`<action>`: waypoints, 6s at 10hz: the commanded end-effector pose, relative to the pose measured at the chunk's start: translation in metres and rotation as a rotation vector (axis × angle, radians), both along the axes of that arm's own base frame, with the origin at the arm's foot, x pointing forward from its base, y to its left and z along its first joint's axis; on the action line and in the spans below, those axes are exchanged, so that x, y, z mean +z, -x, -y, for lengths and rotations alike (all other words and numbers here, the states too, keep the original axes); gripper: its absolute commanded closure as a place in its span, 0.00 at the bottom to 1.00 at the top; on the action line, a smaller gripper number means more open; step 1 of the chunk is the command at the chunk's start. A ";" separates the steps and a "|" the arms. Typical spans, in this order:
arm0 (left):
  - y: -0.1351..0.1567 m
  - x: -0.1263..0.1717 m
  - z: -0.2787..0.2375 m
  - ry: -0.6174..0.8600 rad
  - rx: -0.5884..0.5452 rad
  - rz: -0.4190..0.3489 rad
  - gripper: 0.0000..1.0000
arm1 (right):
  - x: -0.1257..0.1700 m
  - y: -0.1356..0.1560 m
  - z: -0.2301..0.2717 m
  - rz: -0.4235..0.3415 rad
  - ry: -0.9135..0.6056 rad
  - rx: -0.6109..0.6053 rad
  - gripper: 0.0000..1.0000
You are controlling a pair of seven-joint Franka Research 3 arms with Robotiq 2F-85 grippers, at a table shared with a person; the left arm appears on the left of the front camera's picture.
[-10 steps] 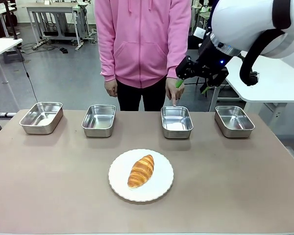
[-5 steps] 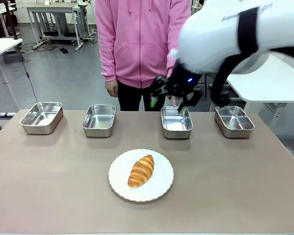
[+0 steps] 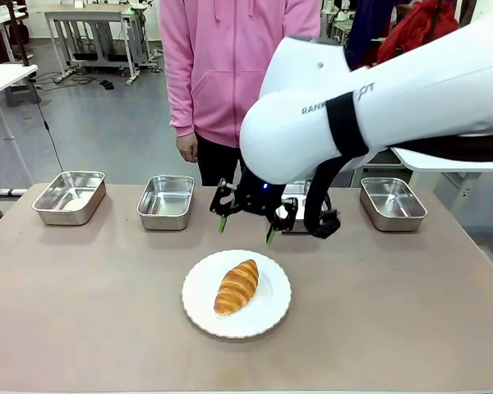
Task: Place the bread in the container.
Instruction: Place the Butter Roll into the Airtight Container indicated by the human.
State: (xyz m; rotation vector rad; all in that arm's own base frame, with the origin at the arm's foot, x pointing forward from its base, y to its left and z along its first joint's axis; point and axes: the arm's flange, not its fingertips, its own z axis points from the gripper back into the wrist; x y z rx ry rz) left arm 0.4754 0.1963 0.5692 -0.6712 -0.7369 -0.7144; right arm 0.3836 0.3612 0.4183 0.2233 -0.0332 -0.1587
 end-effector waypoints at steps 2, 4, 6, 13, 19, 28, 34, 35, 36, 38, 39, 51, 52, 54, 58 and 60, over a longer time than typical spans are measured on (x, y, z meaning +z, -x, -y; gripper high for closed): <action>0.002 0.000 0.000 0.000 -0.009 0.010 0.00 | -0.033 0.002 -0.028 -0.084 0.042 -0.104 0.00; 0.002 0.000 0.000 0.000 -0.009 0.010 0.00 | -0.053 0.007 -0.034 -0.129 0.065 -0.154 0.00; 0.002 0.000 0.000 0.000 -0.009 0.010 0.00 | -0.052 0.004 -0.036 -0.166 0.081 -0.045 0.00; 0.002 0.000 0.000 0.000 -0.009 0.010 0.00 | -0.082 0.024 -0.028 -0.126 0.038 -0.175 0.00; 0.002 0.000 0.000 0.000 -0.009 0.010 0.00 | -0.107 0.026 -0.031 -0.101 0.131 -0.201 0.00; 0.002 0.000 0.000 0.000 -0.009 0.010 0.00 | -0.124 0.013 -0.032 -0.062 0.098 -0.266 0.20; 0.002 0.000 0.000 0.000 -0.009 0.010 0.00 | -0.118 0.014 -0.026 -0.073 0.093 -0.229 0.45; 0.002 0.000 0.000 0.000 -0.009 0.010 0.00 | -0.118 0.014 -0.026 -0.073 0.093 -0.229 0.45; 0.002 0.000 0.000 0.000 -0.009 0.010 0.00 | -0.118 0.014 -0.026 -0.073 0.093 -0.229 0.45; 0.002 0.000 0.000 0.000 -0.009 0.010 0.00 | -0.096 0.002 -0.014 -0.014 0.089 -0.225 0.44; 0.002 0.000 0.000 0.000 -0.009 0.010 0.00 | -0.068 -0.015 0.007 0.041 0.071 -0.181 0.44; 0.002 0.000 0.000 0.000 -0.009 0.010 0.00 | -0.004 -0.194 0.146 0.100 0.014 0.256 0.44; 0.002 0.000 0.000 0.000 -0.009 0.010 0.00 | -0.018 -0.202 0.143 0.095 0.010 0.265 0.44; 0.002 0.000 0.000 0.000 -0.009 0.010 0.00 | -0.037 -0.215 0.137 0.100 0.032 0.311 0.44; 0.002 0.000 0.000 0.000 -0.009 0.010 0.00 | -0.045 -0.217 0.139 0.186 0.062 0.340 0.00; 0.002 0.000 0.000 0.000 -0.009 0.010 0.00 | -0.045 -0.219 0.137 0.196 0.075 0.344 0.00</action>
